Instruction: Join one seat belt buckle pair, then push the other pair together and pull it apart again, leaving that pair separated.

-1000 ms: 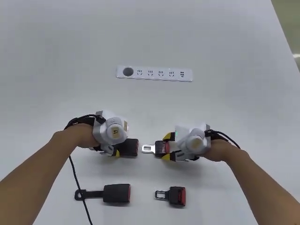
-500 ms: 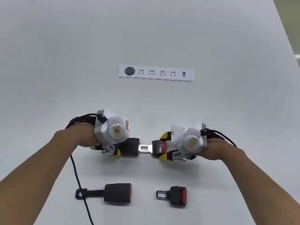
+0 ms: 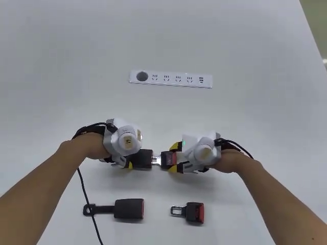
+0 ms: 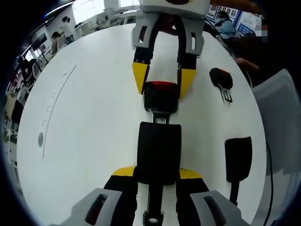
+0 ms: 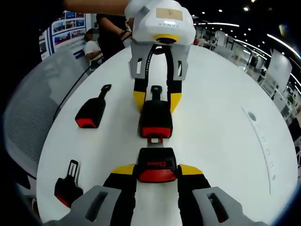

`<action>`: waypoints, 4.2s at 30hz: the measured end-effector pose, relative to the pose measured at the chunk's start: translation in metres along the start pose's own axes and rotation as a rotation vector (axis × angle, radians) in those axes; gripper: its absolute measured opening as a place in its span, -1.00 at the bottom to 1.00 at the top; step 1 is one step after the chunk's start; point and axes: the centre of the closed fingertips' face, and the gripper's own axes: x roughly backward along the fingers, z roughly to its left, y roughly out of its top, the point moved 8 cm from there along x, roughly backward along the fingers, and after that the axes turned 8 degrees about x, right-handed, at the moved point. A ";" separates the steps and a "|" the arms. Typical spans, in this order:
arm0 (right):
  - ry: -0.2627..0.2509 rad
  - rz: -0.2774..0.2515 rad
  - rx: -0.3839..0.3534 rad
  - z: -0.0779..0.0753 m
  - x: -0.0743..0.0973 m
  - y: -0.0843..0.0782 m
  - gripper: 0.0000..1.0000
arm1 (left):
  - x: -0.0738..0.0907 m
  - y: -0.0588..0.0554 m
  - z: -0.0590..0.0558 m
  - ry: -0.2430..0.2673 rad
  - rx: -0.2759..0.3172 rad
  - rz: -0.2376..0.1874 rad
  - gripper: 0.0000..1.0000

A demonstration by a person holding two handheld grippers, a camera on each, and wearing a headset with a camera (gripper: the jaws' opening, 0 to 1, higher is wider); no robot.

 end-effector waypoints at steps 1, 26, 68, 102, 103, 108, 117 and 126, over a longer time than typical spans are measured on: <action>-0.002 0.001 0.002 -0.001 -0.001 -0.002 -0.40 | 0.000 0.000 0.000 0.000 0.001 -0.001 -0.37; -0.014 -0.034 -0.027 0.002 -0.003 -0.001 -0.46 | -0.002 -0.004 0.000 0.003 -0.006 -0.058 -0.40; -0.022 -0.042 -0.052 0.002 -0.010 0.011 -0.44 | -0.001 -0.002 -0.003 0.004 -0.020 -0.055 -0.39; -0.047 0.015 -0.037 0.016 0.022 -0.008 -0.01 | 0.014 -0.028 -0.018 0.058 0.118 -0.171 -0.06; -0.054 0.017 -0.045 0.017 0.025 -0.010 0.00 | 0.017 -0.029 -0.020 0.062 0.122 -0.174 -0.04; -0.078 0.032 -0.082 0.022 0.038 -0.025 0.07 | 0.023 -0.042 -0.020 0.076 0.178 -0.204 0.01; -0.132 0.028 -0.150 0.035 0.059 -0.045 0.16 | 0.031 -0.063 -0.032 0.097 0.281 -0.276 0.07; -0.191 0.032 -0.200 0.052 0.080 -0.061 0.23 | 0.051 -0.081 -0.047 0.162 0.370 -0.354 0.18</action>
